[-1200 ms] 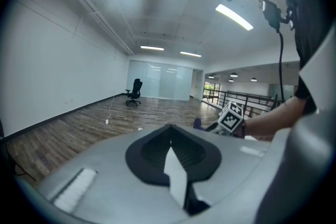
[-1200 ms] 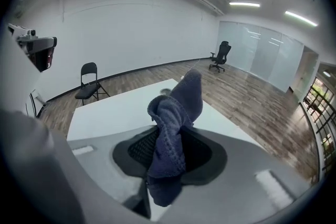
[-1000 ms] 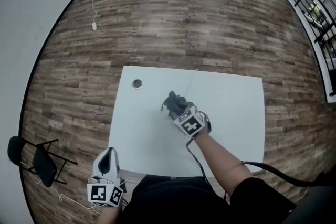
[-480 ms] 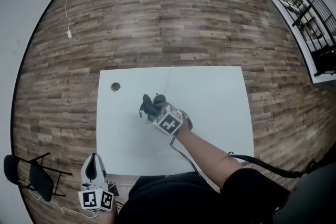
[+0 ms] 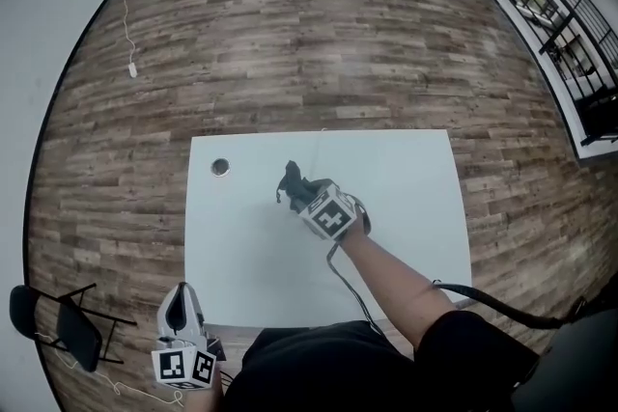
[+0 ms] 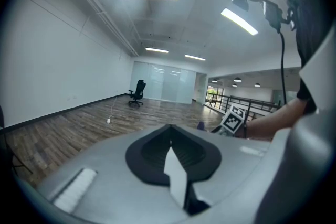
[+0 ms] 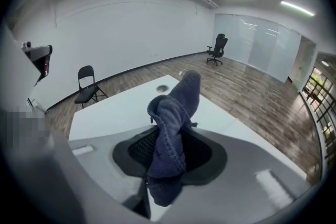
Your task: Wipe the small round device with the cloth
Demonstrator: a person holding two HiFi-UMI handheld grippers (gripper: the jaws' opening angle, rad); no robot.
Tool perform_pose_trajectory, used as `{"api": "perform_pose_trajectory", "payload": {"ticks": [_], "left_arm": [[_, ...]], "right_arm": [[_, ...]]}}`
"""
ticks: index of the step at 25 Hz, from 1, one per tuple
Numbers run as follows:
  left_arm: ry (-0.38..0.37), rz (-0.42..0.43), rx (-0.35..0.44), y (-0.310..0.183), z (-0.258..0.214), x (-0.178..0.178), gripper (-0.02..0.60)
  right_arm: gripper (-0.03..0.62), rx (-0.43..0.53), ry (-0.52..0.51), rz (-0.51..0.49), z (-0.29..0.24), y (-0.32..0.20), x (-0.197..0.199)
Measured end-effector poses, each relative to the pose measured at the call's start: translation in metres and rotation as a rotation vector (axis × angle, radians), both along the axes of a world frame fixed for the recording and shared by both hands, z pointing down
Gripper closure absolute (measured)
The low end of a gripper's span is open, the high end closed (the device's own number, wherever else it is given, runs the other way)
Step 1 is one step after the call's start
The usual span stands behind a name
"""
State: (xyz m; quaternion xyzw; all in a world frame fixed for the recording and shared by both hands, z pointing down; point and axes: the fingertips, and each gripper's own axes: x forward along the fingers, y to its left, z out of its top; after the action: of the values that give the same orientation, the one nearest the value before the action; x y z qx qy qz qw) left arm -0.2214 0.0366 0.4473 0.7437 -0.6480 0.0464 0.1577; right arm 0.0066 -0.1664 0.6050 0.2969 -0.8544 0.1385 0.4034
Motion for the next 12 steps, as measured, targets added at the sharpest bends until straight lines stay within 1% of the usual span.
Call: {"api": "perform_pose_trajectory", "payload": {"ticks": [4, 12], "left_arm": [[-0.014, 0.028, -0.001, -0.006, -0.001, 0.015, 0.575], [-0.047, 0.040, -0.022, -0.003, -0.003, 0.022, 0.575]], "right_arm": [[0.476, -0.024, -0.025, 0.061, 0.003, -0.003, 0.027], [0.474, -0.064, -0.031, 0.069, 0.020, 0.001, 0.041]]}}
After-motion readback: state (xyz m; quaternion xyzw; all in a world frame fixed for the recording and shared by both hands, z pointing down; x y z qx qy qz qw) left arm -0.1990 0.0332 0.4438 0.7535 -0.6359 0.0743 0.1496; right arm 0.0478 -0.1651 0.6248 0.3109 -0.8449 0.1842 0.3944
